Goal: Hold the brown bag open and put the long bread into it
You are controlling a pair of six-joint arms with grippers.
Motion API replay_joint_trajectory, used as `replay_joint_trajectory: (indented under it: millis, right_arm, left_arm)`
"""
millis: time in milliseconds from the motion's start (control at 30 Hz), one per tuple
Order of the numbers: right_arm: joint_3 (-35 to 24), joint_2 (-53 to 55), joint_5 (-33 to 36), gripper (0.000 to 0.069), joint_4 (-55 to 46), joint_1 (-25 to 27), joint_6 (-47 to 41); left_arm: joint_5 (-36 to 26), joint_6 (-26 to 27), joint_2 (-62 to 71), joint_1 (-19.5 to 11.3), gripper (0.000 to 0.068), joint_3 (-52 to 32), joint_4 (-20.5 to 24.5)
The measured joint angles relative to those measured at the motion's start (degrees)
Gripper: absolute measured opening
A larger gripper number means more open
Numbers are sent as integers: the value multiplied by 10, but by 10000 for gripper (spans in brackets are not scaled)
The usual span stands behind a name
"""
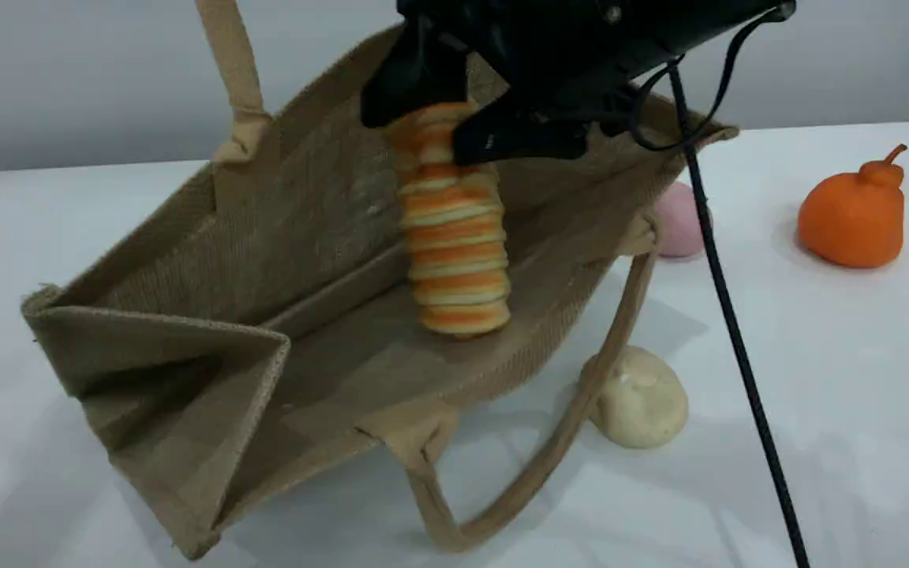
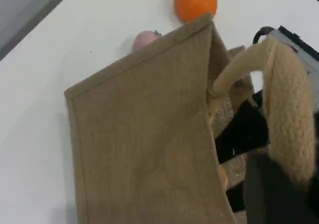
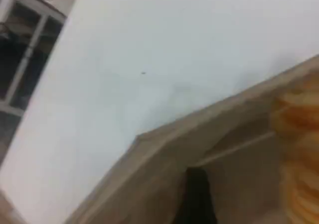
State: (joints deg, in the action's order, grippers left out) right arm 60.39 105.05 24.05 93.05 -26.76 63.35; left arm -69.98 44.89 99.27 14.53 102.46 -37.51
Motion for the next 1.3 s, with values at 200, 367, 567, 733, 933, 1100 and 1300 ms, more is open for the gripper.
replay_joint_trajectory:
  millis: [200,367,567,733,933,1100,1300]
  right_arm:
    - [0,0,-27,496,4,0,-5]
    - [0,0,7,496,-5,0,-17]
    - [0,1,-46,496,-48,-1,-25]
    - [0,1,-74,496,-63,17,-25]
    - [0,1,-69,496,-97,32,-35]
    - [1,1,-89,496,-95,35,-34]
    - [1,-30,31,496,-119,35,-34]
  left_arm:
    - [0,0,0,0,82,0,0]
    - [0,-2,0,0,82,0,0]
    - [0,-2,0,0,82,0,0]
    - [0,-4,0,0,82,0,0]
    - [1,-4,0,0,82,0,-1]
    - [0,-4,0,0,82,0,-1]
    - [0,-4,1,0,82,0,-1]
